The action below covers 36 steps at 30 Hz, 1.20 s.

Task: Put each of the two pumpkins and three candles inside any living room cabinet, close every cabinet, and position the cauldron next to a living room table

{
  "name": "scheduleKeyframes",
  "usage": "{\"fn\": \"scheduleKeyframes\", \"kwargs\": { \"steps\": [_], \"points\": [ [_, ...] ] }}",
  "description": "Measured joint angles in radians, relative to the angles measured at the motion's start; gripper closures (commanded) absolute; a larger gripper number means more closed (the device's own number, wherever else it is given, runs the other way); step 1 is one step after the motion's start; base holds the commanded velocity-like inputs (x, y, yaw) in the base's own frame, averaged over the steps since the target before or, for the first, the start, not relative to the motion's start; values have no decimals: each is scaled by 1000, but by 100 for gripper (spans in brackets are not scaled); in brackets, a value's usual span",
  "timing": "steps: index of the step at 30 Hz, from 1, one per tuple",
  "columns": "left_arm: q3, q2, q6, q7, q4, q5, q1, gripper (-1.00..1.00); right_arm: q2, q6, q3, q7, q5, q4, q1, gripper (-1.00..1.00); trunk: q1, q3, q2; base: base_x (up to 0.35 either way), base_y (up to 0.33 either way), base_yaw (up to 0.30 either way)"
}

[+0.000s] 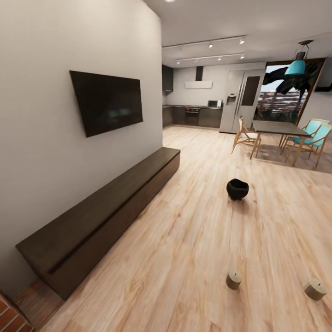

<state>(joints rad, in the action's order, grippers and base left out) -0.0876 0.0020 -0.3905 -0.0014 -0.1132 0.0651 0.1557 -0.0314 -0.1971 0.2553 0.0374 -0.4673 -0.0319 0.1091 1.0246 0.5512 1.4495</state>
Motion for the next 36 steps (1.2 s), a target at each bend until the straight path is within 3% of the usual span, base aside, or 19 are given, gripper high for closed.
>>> {"fn": "scheduleKeyframes", "kwargs": {
  "steps": [22,36],
  "points": [
    [-1,-1,0,0,0,0,0,-100,-2,0,0,0,1,0,0,-100,0,0,0,204,-190,270],
    [0,-1,0,0,0,0,0,-100,-3,0,0,1,1,0,0,-100,0,0,0,58,-152,289]
  ]
}}
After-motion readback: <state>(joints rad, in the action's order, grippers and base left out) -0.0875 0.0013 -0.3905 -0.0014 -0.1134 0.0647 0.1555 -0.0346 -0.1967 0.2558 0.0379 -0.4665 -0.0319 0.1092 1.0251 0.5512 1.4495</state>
